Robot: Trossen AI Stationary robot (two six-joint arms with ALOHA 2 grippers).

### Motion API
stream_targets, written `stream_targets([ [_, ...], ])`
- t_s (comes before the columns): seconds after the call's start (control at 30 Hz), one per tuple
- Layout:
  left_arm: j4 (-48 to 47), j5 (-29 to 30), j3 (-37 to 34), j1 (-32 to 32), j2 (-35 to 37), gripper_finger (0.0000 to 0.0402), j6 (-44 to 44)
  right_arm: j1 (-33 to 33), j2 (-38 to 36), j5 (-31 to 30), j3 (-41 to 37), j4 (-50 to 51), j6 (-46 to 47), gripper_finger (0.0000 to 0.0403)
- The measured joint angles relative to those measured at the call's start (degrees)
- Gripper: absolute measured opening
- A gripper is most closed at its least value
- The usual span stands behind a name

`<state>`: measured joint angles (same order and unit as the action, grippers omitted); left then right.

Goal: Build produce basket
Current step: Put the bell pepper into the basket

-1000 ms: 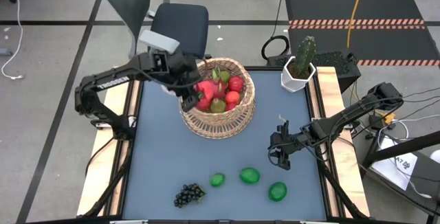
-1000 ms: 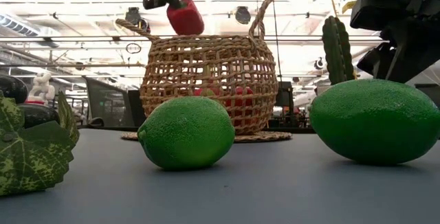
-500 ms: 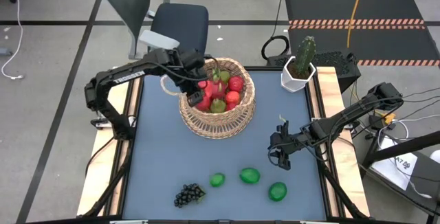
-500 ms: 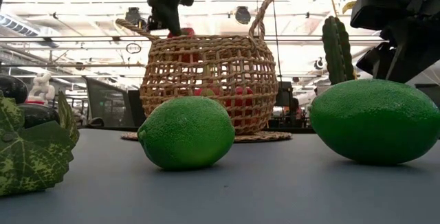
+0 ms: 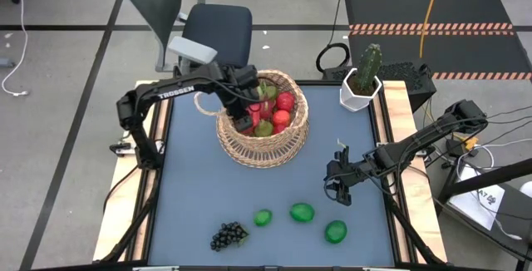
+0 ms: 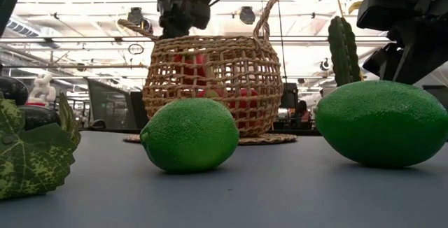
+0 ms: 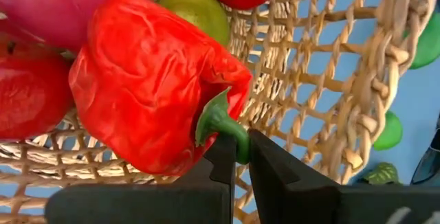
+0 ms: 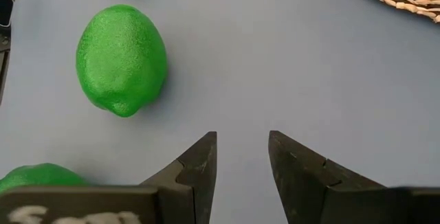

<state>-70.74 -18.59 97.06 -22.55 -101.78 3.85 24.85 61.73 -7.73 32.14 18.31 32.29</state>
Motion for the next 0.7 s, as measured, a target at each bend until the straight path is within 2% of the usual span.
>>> stream_targets([
  [0.33, -0.85, 0.00, 0.00, 0.00, -0.28, 0.0030, -0.72, -0.01, 0.00, 0.00, 0.00, 0.02, -0.04, 0.0125],
  [0.7, -1.16, 0.00, 0.00, 0.00, -0.26, 0.0081, -0.18, 0.00, 0.00, 0.02, 0.00, 0.00, -0.02, 0.0125],
])
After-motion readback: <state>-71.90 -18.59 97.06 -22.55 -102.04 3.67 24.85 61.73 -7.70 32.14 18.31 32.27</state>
